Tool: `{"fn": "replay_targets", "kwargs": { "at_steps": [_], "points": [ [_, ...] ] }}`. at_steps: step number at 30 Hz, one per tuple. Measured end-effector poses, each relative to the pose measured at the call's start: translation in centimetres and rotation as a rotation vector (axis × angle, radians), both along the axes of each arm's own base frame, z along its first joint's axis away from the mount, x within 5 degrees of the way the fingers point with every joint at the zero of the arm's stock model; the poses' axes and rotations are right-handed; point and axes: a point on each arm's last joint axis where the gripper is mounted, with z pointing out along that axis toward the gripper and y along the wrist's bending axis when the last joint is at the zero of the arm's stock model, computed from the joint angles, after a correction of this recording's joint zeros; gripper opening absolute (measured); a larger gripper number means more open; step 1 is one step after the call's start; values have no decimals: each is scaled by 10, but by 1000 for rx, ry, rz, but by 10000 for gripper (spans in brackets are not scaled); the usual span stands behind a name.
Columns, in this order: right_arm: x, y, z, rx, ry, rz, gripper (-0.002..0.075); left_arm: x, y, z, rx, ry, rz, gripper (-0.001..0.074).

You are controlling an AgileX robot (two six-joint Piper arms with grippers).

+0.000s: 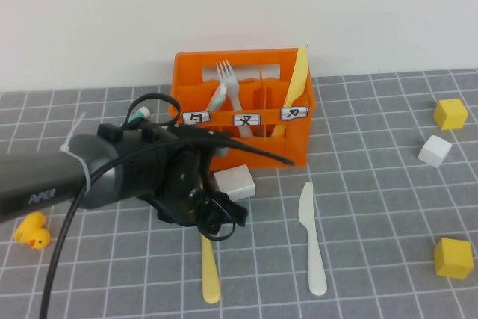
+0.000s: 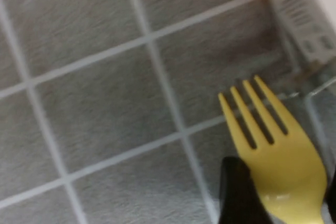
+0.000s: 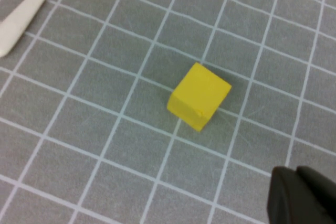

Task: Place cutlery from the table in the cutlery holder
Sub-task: Pick up the fork

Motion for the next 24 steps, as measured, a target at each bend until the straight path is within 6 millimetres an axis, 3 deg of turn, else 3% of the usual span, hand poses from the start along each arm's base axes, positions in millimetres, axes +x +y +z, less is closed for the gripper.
{"fn": "replay_targets", "kwargs": {
  "at_steps": [8,14,24],
  "points": [
    [0,0,0,2,-6,1,-3,-4,-3,0,15,26,-13,240],
    [0,1,1,16,-6,-1,-3,-6,-4,3,-15,41,26,239],
    [0,2,1,24,-7,0,-3,-24,-7,49,-95,-11,9,238]
  ]
}}
